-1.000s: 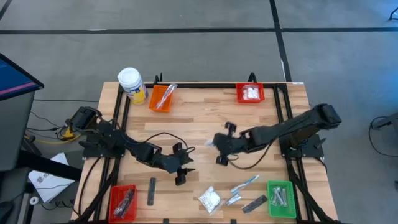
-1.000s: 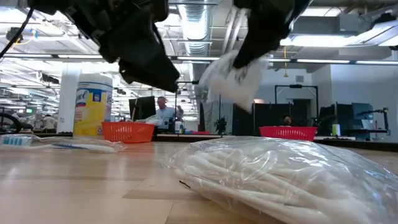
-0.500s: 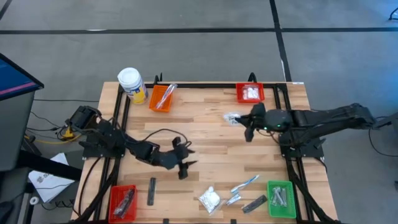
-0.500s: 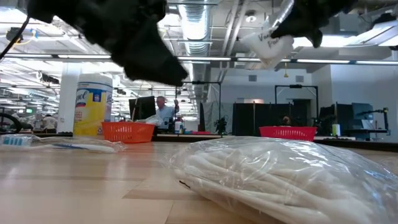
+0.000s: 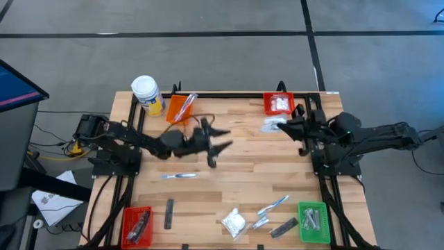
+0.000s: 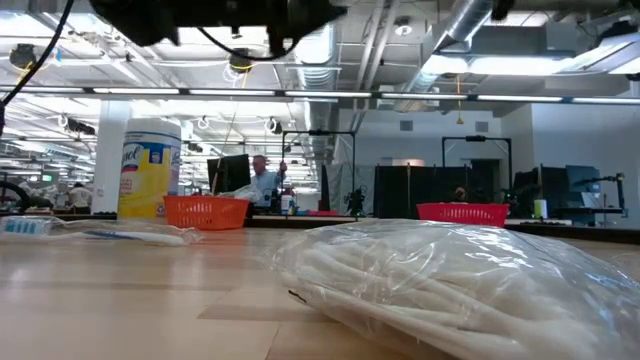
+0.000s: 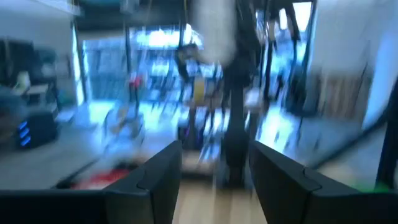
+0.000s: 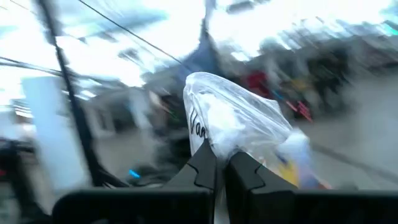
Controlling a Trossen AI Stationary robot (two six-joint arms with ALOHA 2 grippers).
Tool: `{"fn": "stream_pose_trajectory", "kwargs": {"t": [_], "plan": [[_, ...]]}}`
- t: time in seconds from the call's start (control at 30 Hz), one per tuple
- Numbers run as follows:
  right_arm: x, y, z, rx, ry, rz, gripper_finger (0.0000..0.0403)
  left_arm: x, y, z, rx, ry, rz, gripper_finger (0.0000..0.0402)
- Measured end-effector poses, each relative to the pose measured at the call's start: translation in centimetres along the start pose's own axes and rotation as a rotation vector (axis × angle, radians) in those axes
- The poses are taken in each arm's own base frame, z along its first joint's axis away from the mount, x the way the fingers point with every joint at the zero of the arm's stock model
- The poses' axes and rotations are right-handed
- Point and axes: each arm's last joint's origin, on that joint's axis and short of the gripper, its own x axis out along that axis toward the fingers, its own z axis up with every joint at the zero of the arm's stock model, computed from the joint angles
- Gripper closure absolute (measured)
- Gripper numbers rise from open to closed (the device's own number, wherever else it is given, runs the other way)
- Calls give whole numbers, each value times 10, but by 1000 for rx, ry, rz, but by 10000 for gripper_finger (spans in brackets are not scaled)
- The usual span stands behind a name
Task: Pick & Place Travel size toiletries
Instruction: Put the top cotton pack into the top red bin
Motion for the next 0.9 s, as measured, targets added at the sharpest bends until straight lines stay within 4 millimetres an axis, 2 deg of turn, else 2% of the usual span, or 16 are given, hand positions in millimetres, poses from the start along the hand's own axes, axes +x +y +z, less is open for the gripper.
{"fn": "stream_pose_trajectory", "kwargs": {"t": [0.1, 0.23, 0.33, 0.47, 0.6, 0.9], "plan": [[0, 4, 3, -2, -24, 86, 400, 2, 8, 11, -103, -94, -127, 221], [5, 9, -15, -40, 123, 116, 399, -3, -9, 10, -115, -57, -250, 209], [16, 13, -24, -57, 130, 127, 399, -4, -17, 4, -41, -22, -206, 197], [27, 16, -23, -92, 96, 126, 399, -2, -15, 7, -33, -37, -170, 174], [38, 17, -32, -96, 122, 121, 398, -1, -16, 3, 39, -16, -107, 145], [72, 29, -52, -87, 181, 165, 397, -1, -18, 1, 44, -11, -93, 84]]}}
